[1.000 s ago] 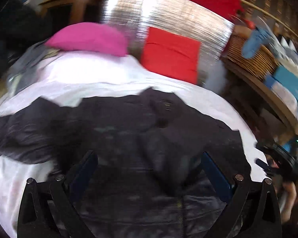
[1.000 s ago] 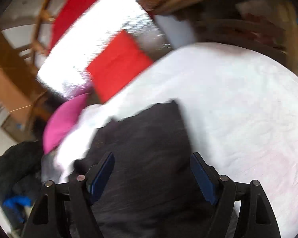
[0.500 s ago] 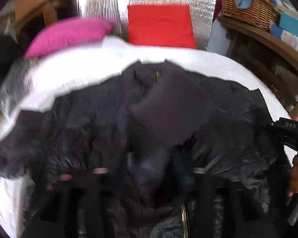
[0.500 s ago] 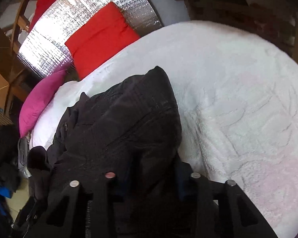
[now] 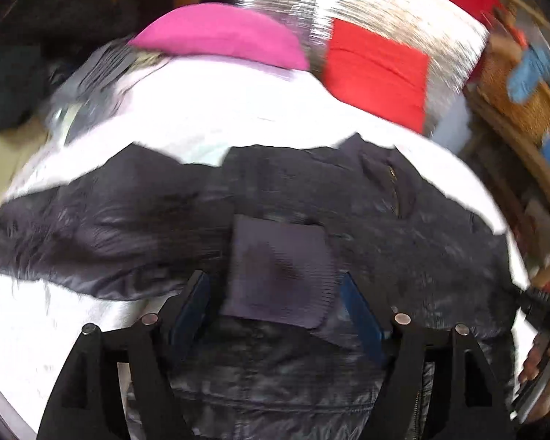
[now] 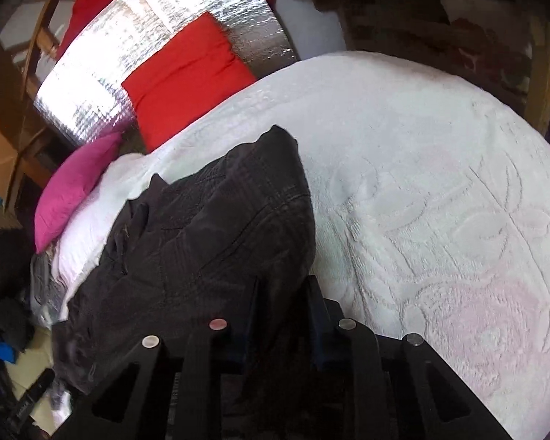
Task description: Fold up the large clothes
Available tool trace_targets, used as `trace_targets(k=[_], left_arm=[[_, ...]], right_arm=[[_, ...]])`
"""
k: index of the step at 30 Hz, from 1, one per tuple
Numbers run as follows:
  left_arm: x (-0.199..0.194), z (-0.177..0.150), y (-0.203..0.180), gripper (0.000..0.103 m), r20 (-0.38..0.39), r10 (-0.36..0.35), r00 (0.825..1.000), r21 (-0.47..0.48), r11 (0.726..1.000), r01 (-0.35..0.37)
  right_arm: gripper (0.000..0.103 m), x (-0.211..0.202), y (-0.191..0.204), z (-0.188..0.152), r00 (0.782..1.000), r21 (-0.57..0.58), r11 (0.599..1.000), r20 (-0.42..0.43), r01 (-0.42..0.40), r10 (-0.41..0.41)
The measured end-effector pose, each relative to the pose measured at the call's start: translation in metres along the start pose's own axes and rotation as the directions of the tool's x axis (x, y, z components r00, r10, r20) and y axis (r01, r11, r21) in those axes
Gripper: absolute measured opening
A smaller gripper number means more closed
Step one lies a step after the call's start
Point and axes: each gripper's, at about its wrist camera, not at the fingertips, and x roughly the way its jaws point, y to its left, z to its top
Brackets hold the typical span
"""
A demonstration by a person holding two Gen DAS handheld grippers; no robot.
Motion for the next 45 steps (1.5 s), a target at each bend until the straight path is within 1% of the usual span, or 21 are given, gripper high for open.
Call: trace_targets(k=[3,6,7,8,9,11,13,15,16,17,20,22,23,26,28,31,33,36,41,44,45], left_arm=[[0.001,-0.002,0.023,0.075,-0.02,-0.04,0.999,-0.106,0.994,0.038],[0.015,0.0,0.022,0.075,-0.043,-0.019,0.999,-0.116,0.993,0.014],[0.022,-0.001,0.019,0.075,-0.053,0.011,0.999,-0.104,0.994,-0.017],[0.027,-0.001,0.017,0.075,-0.068,0.039,0.997,-0.092,0.995,-0.045],[0.033,-0.001,0.017,0.075,-0.087,0.072,0.994,-0.078,0.994,-0.078],[0.046,-0.004,0.012,0.075,-0.129,0.159,0.979,-0.037,0.986,-0.165],[0.053,-0.007,0.013,0.075,-0.175,0.175,0.969,-0.029,0.983,-0.182],[0.045,-0.006,0.02,0.075,-0.192,0.14,0.971,-0.069,0.985,-0.155],[0.037,-0.004,0.024,0.075,-0.185,0.12,0.975,-0.088,0.986,-0.138],[0.024,-0.001,0.032,0.075,-0.163,0.092,0.982,-0.116,0.987,-0.111],[-0.018,0.006,0.071,0.078,-0.06,0.08,0.995,-0.223,0.971,-0.092],[-0.04,0.007,0.11,0.091,-0.009,0.143,0.99,-0.318,0.938,-0.139],[-0.049,0.005,0.133,0.091,0.002,0.181,0.984,-0.378,0.911,-0.166],[-0.066,-0.007,0.207,0.091,-0.009,0.244,0.97,-0.579,0.79,-0.204],[-0.073,-0.021,0.256,0.091,-0.024,0.244,0.97,-0.701,0.688,-0.19],[-0.073,-0.035,0.309,0.089,-0.032,0.223,0.974,-0.783,0.6,-0.163],[-0.068,-0.041,0.333,0.085,-0.024,0.194,0.981,-0.814,0.566,-0.132],[-0.055,-0.041,0.363,0.058,-0.001,0.14,0.99,-0.843,0.532,-0.076],[-0.034,-0.042,0.381,0.058,0.0,0.126,0.992,-0.87,0.489,-0.062],[-0.033,-0.029,0.388,0.057,0.06,0.137,0.989,-0.856,0.516,-0.02],[-0.029,-0.028,0.39,0.046,0.057,0.139,0.989,-0.855,0.518,-0.024]], right_arm=[[0.027,-0.02,0.007,0.002,0.997,0.005,0.999,0.063,0.052,-0.052],[0.033,-0.045,0.026,-0.001,0.985,-0.054,0.997,0.162,0.063,-0.054],[0.048,-0.049,0.035,-0.005,0.984,-0.084,0.995,0.173,0.054,-0.039],[0.075,-0.051,0.042,-0.007,0.984,-0.105,0.993,0.175,0.048,-0.029],[0.08,-0.053,0.054,-0.014,0.983,-0.139,0.99,0.182,0.031,-0.005],[0.079,-0.051,0.074,-0.026,0.982,-0.203,0.979,0.187,0.014,0.024],[0.077,-0.031,0.099,-0.041,0.996,-0.305,0.952,0.089,0.016,0.012],[0.059,-0.001,0.112,-0.056,0.998,-0.375,0.926,-0.031,0.038,-0.054],[0.049,0.011,0.115,-0.062,0.993,-0.4,0.915,-0.079,0.047,-0.086],[0.049,0.027,0.117,-0.07,0.983,-0.426,0.902,-0.127,0.065,-0.131],[0.049,0.015,0.125,-0.07,0.991,-0.432,0.9,-0.074,0.066,-0.109],[0.049,-0.005,0.129,-0.066,0.999,-0.401,0.916,-0.031,0.0,-0.013],[0.05,-0.014,0.131,-0.066,1.0,-0.398,0.917,-0.004,-0.02,0.02],[0.05,-0.024,0.137,-0.072,0.998,-0.413,0.91,0.026,-0.036,0.052],[0.05,-0.018,0.144,-0.079,0.998,-0.429,0.902,0.008,-0.048,0.057],[0.05,-0.008,0.151,-0.085,0.999,-0.452,0.891,-0.007,-0.048,0.05],[0.05,-0.006,0.153,-0.088,0.998,-0.464,0.884,-0.019,-0.058,0.056],[0.05,-0.005,0.158,-0.092,0.997,-0.478,0.875,-0.023,-0.072,0.069],[0.05,-0.006,0.165,-0.096,0.997,-0.494,0.866,-0.023,-0.076,0.074],[0.05,-0.007,0.165,-0.096,0.997,-0.495,0.865,-0.018,-0.075,0.077],[0.05,-0.008,0.164,-0.096,0.997,-0.495,0.866,-0.018,-0.075,0.076]])
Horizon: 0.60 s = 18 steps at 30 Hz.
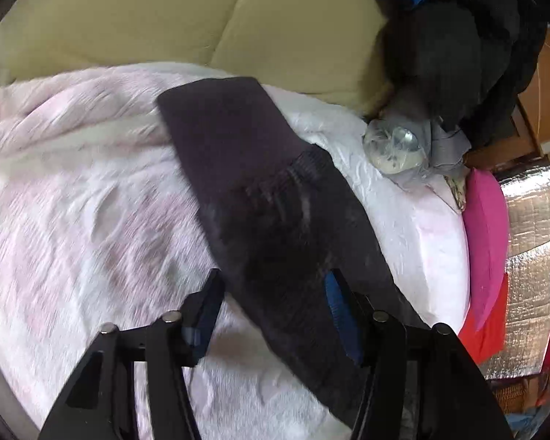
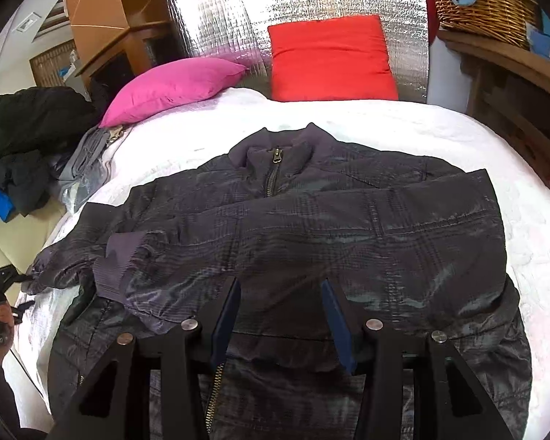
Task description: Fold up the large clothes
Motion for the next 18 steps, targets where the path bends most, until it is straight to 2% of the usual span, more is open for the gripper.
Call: trace_targets(k=[1,4,6,9,12,15,17,18], left_arm=[[0.005,0.002,0.001,0.03,0.0,0.016,1.0,-0.004,1.0,-0.016],[0.005,0.004,0.004,0.012,0.023,0.027,0.999,-0.002,1.0,-0.027],[-0.003,0.003,-0.004,0.008,0.05,0.018,0.999,0.014,1.0,-0.019],[-0.034,-0.01,-0.04,0.006,0.141,0.019,0.99,0.132,0.99,-0.038],[-0.068,-0.039,-0.091,0.005,0.222,-0.049,0.974,0.3,0.954,-0.02],[-0.094,-0.092,-0.149,0.005,0.235,-0.165,0.958,0.503,0.864,0.025],[-0.099,-0.139,-0.184,0.005,0.189,-0.238,0.953,0.634,0.77,0.066],[-0.1,-0.169,-0.203,0.005,0.144,-0.271,0.952,0.698,0.709,0.096]], right_arm=[[0.05,-0.001,-0.001,0.0,1.0,0.002,1.0,0.0,0.001,-0.001],[0.05,-0.003,-0.007,0.0,1.0,0.021,1.0,0.009,0.009,-0.009],[0.05,-0.007,-0.011,0.0,1.0,0.034,0.999,0.022,0.011,-0.012],[0.05,-0.015,-0.02,0.002,0.999,0.063,0.998,0.045,0.013,-0.016],[0.05,-0.022,-0.03,0.004,0.998,0.105,0.994,0.066,0.008,-0.015],[0.05,-0.03,-0.042,0.006,0.996,0.154,0.988,0.086,0.003,-0.017],[0.05,-0.034,-0.048,0.007,0.995,0.182,0.983,0.094,-0.004,-0.013],[0.05,-0.035,-0.051,0.007,0.995,0.193,0.981,0.096,-0.009,-0.01]])
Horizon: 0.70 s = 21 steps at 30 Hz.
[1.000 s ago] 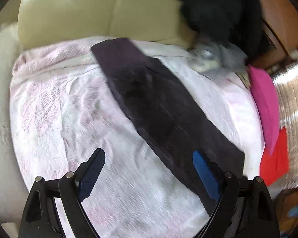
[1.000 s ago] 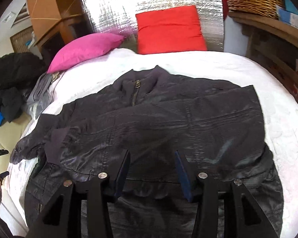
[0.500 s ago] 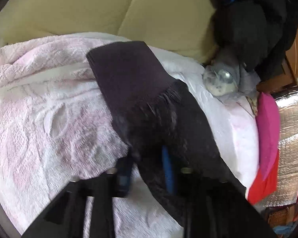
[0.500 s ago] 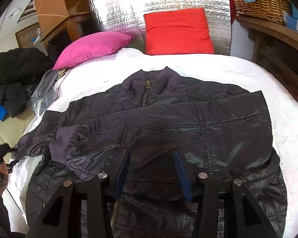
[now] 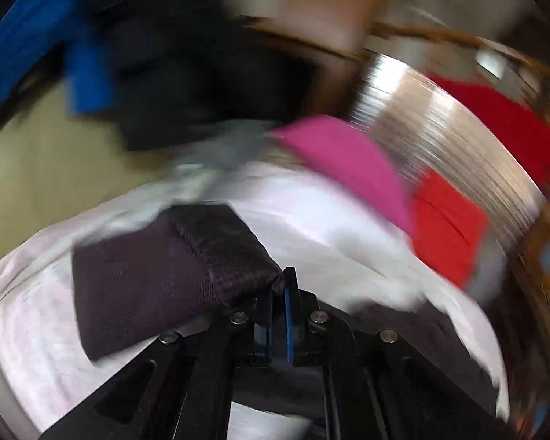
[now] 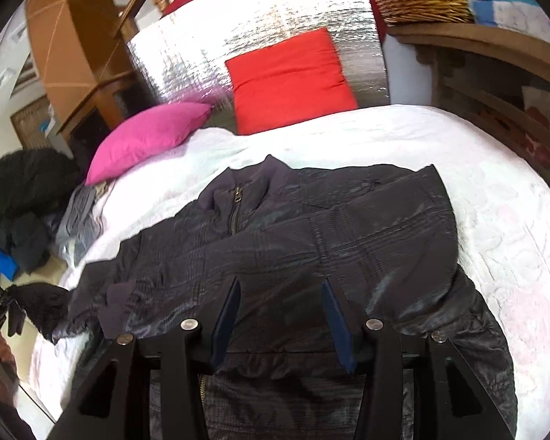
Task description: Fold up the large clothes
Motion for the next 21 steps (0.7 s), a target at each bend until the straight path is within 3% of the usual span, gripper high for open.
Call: trace_targets(k=[4,7,9,12,13,14,16,18,19,21], left_arm=[[0.007,-0.04,-0.098,0.004,-0.084,-0.139,0.987,0.186,0.971,0.153],[0.023,-0.081,-0.15,0.004,-0.208,-0.209,0.956,0.259,0.93,0.26],[0.039,-0.113,-0.183,0.004,-0.331,-0.23,0.915,0.299,0.895,0.332],[0.049,-0.158,-0.219,0.005,-0.53,-0.202,0.824,0.334,0.843,0.421],[0.063,-0.175,-0.223,0.014,-0.601,-0.162,0.783,0.339,0.835,0.433],[0.065,-0.181,-0.225,0.019,-0.632,-0.138,0.763,0.344,0.832,0.435],[0.059,-0.179,-0.219,0.037,-0.653,-0.157,0.741,0.322,0.828,0.459],[0.04,-0.157,-0.209,0.051,-0.659,-0.242,0.712,0.277,0.802,0.529],[0.025,-0.145,-0.2,0.056,-0.645,-0.292,0.707,0.262,0.784,0.563],[0.005,-0.114,-0.193,0.065,-0.586,-0.367,0.722,0.262,0.758,0.597]], right_arm=[[0.05,-0.008,-0.017,0.004,1.0,0.055,0.998,0.014,-0.002,0.002],[0.05,-0.014,-0.031,0.006,1.0,0.09,0.996,0.024,0.0,-0.002],[0.05,-0.016,-0.046,0.007,1.0,0.131,0.991,0.031,0.001,-0.005],[0.051,-0.012,-0.063,0.01,1.0,0.19,0.982,0.01,0.005,-0.007],[0.051,-0.01,-0.068,0.01,1.0,0.209,0.978,0.002,-0.001,0.001],[0.051,-0.007,-0.073,0.012,1.0,0.231,0.973,-0.008,-0.007,0.009],[0.051,-0.002,-0.081,0.012,0.999,0.269,0.963,-0.031,-0.019,0.028],[0.053,0.0,-0.082,0.012,0.998,0.279,0.96,-0.042,-0.032,0.045],[0.06,0.001,-0.082,0.013,0.997,0.277,0.96,-0.045,-0.04,0.055],[0.065,0.001,-0.078,0.012,0.996,0.268,0.962,-0.044,-0.061,0.075]])
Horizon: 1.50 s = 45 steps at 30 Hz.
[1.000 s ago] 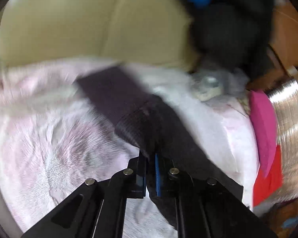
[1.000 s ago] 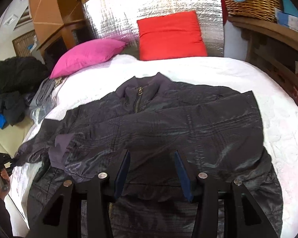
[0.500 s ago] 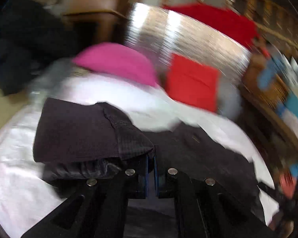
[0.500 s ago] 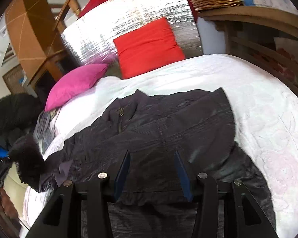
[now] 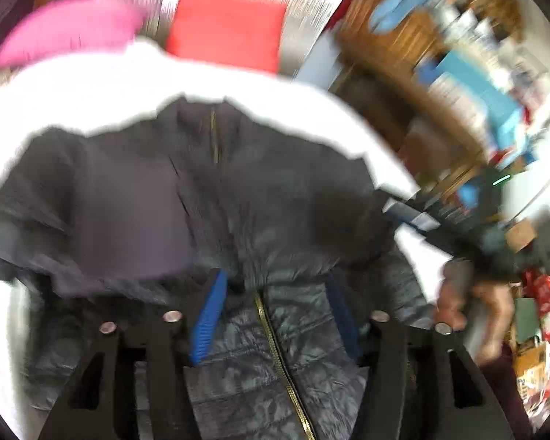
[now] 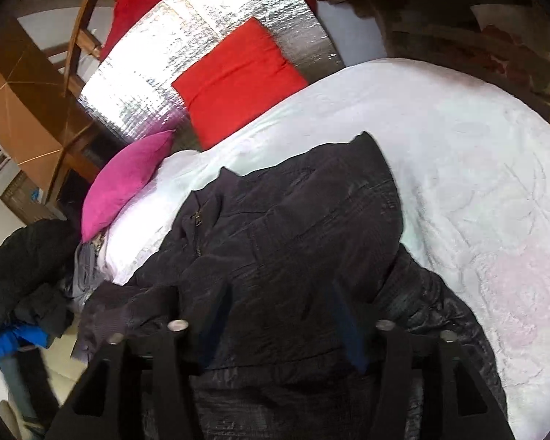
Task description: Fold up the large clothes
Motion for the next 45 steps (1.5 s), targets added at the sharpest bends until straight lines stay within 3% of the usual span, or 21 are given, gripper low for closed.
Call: trace_targets(k=[3,5,6,7,9,11,12,13,14,17,21,22,25,28,32,35,37,40,42,44,45], left_arm=[[-0.061,0.015,0.02,0.081,0.193,0.047,0.98,0.011,0.999,-0.05],[-0.089,0.02,0.051,0.083,0.283,0.161,0.945,-0.053,0.987,-0.152],[-0.092,0.022,0.065,0.083,0.295,0.218,0.93,-0.095,0.976,-0.198],[-0.091,0.022,0.089,0.083,0.282,0.323,0.903,-0.176,0.943,-0.282],[-0.083,0.021,0.121,0.082,0.217,0.417,0.883,-0.289,0.891,-0.35],[-0.071,0.018,0.156,0.073,0.15,0.413,0.898,-0.408,0.854,-0.325],[-0.064,0.016,0.163,0.059,0.12,0.395,0.911,-0.441,0.843,-0.308],[-0.057,0.018,0.17,0.052,0.091,0.375,0.922,-0.468,0.834,-0.293],[-0.052,0.017,0.175,0.051,0.069,0.367,0.927,-0.487,0.824,-0.29],[-0.035,0.009,0.164,0.048,0.018,0.396,0.918,-0.444,0.826,-0.348],[-0.013,-0.005,0.152,0.048,-0.076,0.44,0.895,-0.355,0.827,-0.437],[-0.006,-0.009,0.152,0.048,-0.105,0.44,0.892,-0.347,0.824,-0.447],[-0.004,-0.018,0.156,0.048,-0.139,0.421,0.896,-0.35,0.826,-0.442],[0.001,-0.017,0.152,0.05,-0.131,0.404,0.905,-0.342,0.839,-0.424],[0.001,-0.014,0.129,0.054,-0.077,0.377,0.923,-0.289,0.877,-0.383],[0.001,-0.013,0.109,0.056,-0.055,0.345,0.937,-0.241,0.906,-0.348],[0.005,-0.011,0.104,0.067,-0.07,0.352,0.933,-0.219,0.907,-0.359],[0.012,-0.012,0.098,0.067,-0.092,0.39,0.916,-0.19,0.896,-0.401],[0.019,-0.012,0.096,0.067,-0.105,0.408,0.907,-0.179,0.889,-0.421],[0.026,-0.011,0.095,0.069,-0.108,0.42,0.901,-0.171,0.885,-0.433],[0.027,-0.011,0.094,0.069,-0.108,0.426,0.898,-0.167,0.883,-0.439]], right_arm=[[0.065,0.002,0.011,-0.005,0.998,-0.022,0.998,-0.017,-0.063,0.062],[0.065,0.006,0.025,-0.011,0.993,-0.057,0.992,-0.048,-0.113,0.111],[0.065,0.009,0.034,-0.015,0.99,-0.085,0.988,-0.062,-0.132,0.127],[0.065,0.011,0.041,-0.018,0.988,-0.109,0.984,-0.073,-0.142,0.135],[0.066,0.018,0.066,-0.029,0.982,-0.197,0.965,-0.104,-0.173,0.155],[0.075,0.024,0.099,-0.046,0.977,-0.321,0.925,-0.133,-0.202,0.167],[0.076,0.027,0.113,-0.055,0.976,-0.377,0.903,-0.143,-0.207,0.164],[0.076,0.028,0.127,-0.065,0.976,-0.43,0.878,-0.15,-0.209,0.159],[0.076,0.032,0.139,-0.074,0.975,-0.477,0.852,-0.161,-0.214,0.155],[0.076,0.05,0.168,-0.098,0.977,-0.565,0.801,-0.18,-0.196,0.112],[0.076,0.086,0.181,-0.114,0.983,-0.583,0.806,-0.186,-0.105,-0.006],[0.075,0.092,0.179,-0.114,0.981,-0.577,0.812,-0.19,-0.087,-0.03],[0.04,0.089,0.17,-0.103,0.985,-0.525,0.846,-0.174,-0.097,0.005],[0.03,0.074,0.156,-0.088,0.991,-0.468,0.878,-0.128,-0.096,0.04],[0.028,0.055,0.128,-0.06,0.995,-0.339,0.936,-0.079,-0.091,0.068],[0.028,0.046,0.091,-0.034,0.996,-0.179,0.981,-0.063,-0.075,0.065],[0.028,0.047,0.049,-0.017,0.992,-0.008,0.997,-0.098,-0.082,0.081],[0.029,0.042,0.002,-0.003,0.992,0.169,0.984,-0.104,-0.05,0.068],[0.036,0.029,-0.018,0.005,0.992,0.243,0.966,-0.06,-0.091,0.109],[0.08,0.015,-0.017,0.009,0.997,0.216,0.974,-0.003,-0.073,0.076],[0.086,0.009,-0.015,0.009,0.995,0.2,0.975,0.031,-0.096,0.092]])
